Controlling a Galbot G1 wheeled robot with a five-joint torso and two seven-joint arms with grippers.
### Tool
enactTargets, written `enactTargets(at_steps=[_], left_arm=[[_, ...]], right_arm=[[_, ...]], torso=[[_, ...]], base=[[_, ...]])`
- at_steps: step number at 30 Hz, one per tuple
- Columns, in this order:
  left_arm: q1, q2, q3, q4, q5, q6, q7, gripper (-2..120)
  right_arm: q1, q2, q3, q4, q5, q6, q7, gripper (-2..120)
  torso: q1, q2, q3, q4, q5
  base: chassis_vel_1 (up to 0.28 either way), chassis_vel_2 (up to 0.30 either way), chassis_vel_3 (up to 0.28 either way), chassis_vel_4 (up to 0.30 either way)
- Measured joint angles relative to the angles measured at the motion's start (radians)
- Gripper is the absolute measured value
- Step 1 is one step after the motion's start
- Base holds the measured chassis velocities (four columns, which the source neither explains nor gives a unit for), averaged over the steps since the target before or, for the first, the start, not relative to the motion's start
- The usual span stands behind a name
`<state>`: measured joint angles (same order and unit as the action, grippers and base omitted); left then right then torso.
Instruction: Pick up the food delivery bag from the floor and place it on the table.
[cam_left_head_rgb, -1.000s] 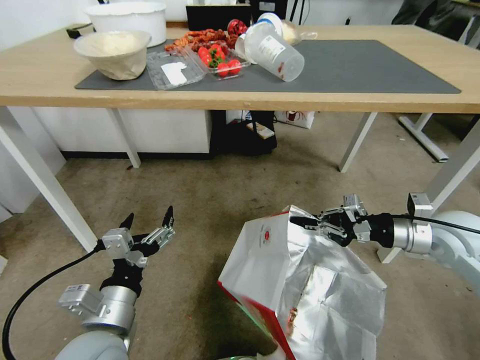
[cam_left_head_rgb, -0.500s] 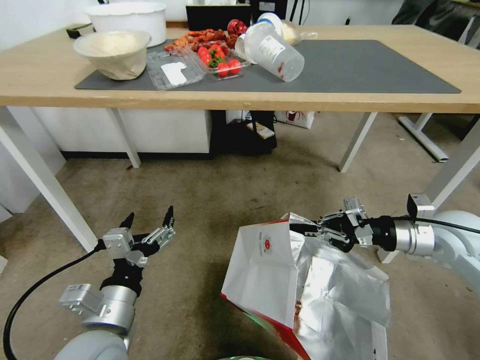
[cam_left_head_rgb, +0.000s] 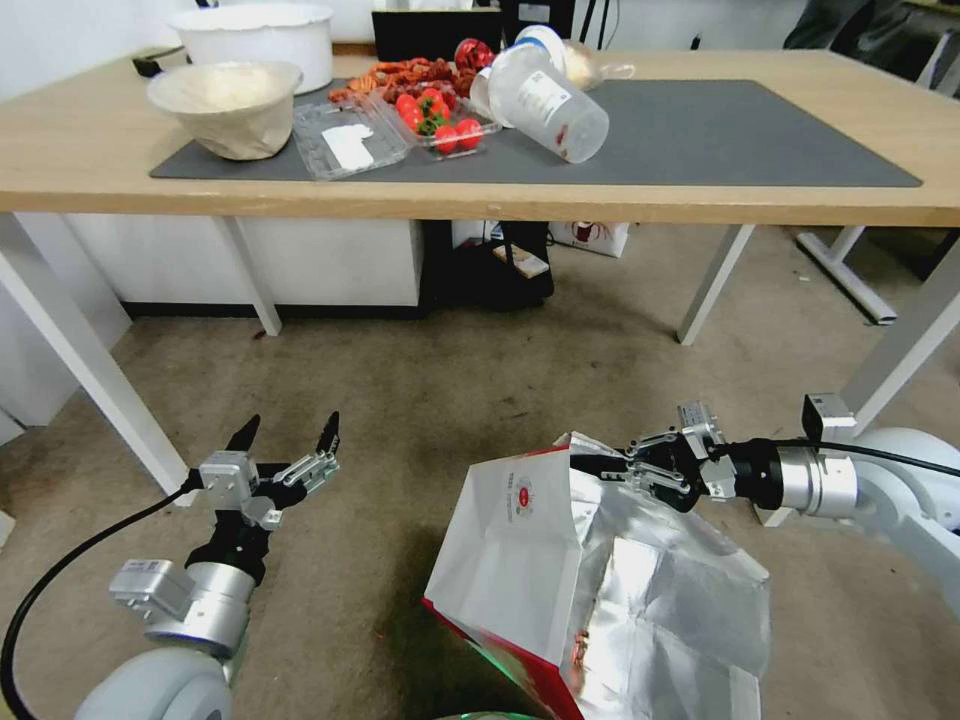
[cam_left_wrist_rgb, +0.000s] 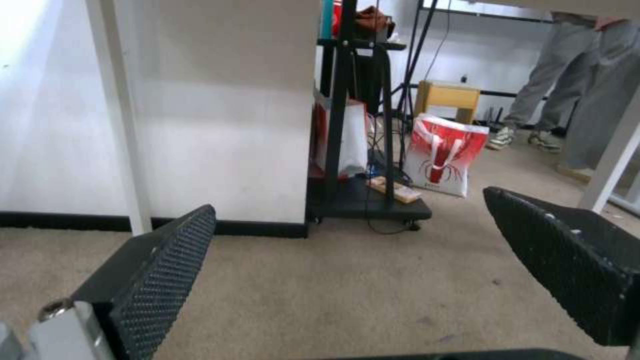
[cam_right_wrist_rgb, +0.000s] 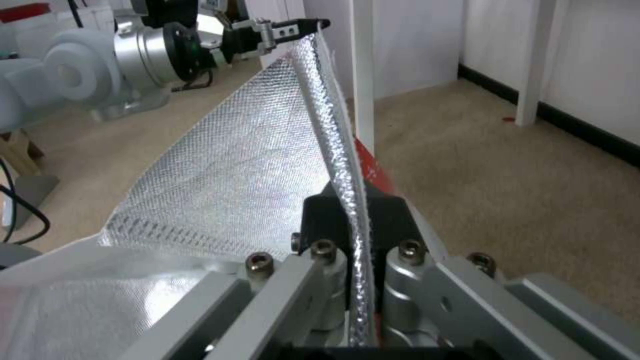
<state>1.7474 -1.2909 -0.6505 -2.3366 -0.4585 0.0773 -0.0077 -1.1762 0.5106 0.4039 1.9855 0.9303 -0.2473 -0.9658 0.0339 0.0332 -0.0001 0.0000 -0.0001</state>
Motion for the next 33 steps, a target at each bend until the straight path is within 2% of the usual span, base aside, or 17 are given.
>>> enactTargets(at_steps=[8, 17, 21, 27, 29, 33], left_arm=[[-0.002, 0.007, 0.0, 0.013, 0.003, -0.003, 0.003, 100], [-0.007, 0.006, 0.018, 0.018, -0.029, -0.021, -0.023, 100], [-0.007, 0.01, 0.021, 0.014, -0.043, -0.006, -0.027, 100], [-0.012, 0.01, 0.024, 0.007, -0.045, 0.004, -0.03, 100], [-0.012, 0.012, 0.024, 0.006, -0.045, 0.004, -0.032, 100], [-0.012, 0.014, 0.023, 0.005, -0.045, 0.004, -0.033, 100]], right_arm=[[-0.002, 0.006, -0.003, 0.002, -0.003, -0.001, -0.001, 0], [-0.001, 0.003, -0.007, 0.008, -0.001, -0.004, 0.004, 0], [-0.006, -0.001, -0.006, 0.015, 0.0, -0.004, 0.005, 0], [-0.008, -0.009, -0.004, 0.019, 0.004, -0.005, 0.006, 0], [-0.007, -0.011, -0.003, 0.022, 0.007, -0.006, 0.009, 0], [-0.005, -0.014, -0.003, 0.025, 0.011, -0.008, 0.012, 0]], torso=[[0.0, 0.0, 0.0, 0.0, 0.0001], [0.0, 0.0, 0.0, 0.0, 0.0002], [0.0, 0.003, 0.003, 0.0, 0.0002], [0.001, 0.016, 0.015, 0.0, 0.0], [0.001, 0.029, 0.028, 0.0, 0.0], [0.001, 0.04, 0.039, 0.0, 0.0]], base=[[0.0, 0.0, 0.0, 0.0], [0.0, 0.0, 0.0, 0.0], [0.0, 0.0, 0.0, 0.0], [0.0, 0.0, 0.0, 0.0], [0.0, 0.0, 0.0, 0.0], [0.0, 0.0, 0.0, 0.0]])
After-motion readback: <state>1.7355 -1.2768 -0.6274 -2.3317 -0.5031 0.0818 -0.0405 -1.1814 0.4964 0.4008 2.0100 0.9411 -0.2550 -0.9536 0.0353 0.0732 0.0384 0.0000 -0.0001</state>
